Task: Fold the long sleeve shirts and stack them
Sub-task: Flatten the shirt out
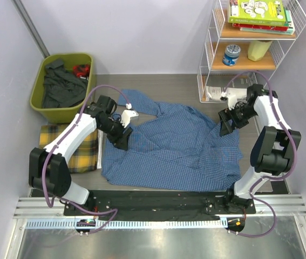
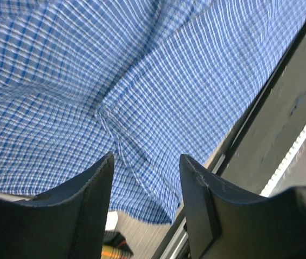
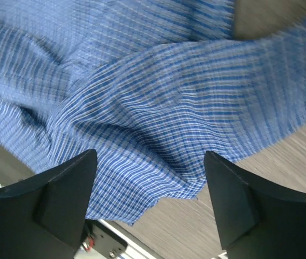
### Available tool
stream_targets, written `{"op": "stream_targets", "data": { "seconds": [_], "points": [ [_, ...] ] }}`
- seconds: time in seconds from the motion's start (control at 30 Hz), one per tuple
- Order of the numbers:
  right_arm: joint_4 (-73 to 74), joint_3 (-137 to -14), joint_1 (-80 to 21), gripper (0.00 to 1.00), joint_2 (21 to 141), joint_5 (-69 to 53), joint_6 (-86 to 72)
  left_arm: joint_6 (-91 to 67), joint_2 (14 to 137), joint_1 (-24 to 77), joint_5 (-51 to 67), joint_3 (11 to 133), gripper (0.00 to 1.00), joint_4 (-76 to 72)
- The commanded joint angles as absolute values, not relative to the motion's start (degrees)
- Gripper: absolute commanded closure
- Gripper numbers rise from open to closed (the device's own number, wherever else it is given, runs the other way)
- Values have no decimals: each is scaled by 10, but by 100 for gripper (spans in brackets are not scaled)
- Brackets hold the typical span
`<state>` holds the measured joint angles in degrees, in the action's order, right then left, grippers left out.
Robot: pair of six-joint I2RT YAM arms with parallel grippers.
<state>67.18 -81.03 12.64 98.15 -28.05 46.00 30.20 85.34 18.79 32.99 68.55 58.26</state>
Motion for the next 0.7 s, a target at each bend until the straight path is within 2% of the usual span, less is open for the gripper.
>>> {"op": "stream_targets", "data": {
  "seconds": [0.0, 0.07, 0.27, 0.43, 0.53, 0.67],
  "points": [
    [559, -803, 159, 9, 969, -240, 329, 242, 838, 190, 358, 679, 45, 526],
    [520, -802, 170, 0, 986, -210, 301, 246, 828, 190, 352, 667, 45, 523],
    [476, -799, 219, 0, 1075, -233, 225, 246, 808, 190, 352, 656, 43, 517],
    [372, -760, 238, 0, 1091, -236, 156, 249, 793, 190, 351, 638, 43, 511],
    [303, -730, 237, 6, 1085, -234, 120, 250, 794, 189, 345, 626, 43, 511],
    [273, -708, 223, 20, 1097, -219, 98, 251, 787, 190, 336, 615, 43, 505]
  ]
}}
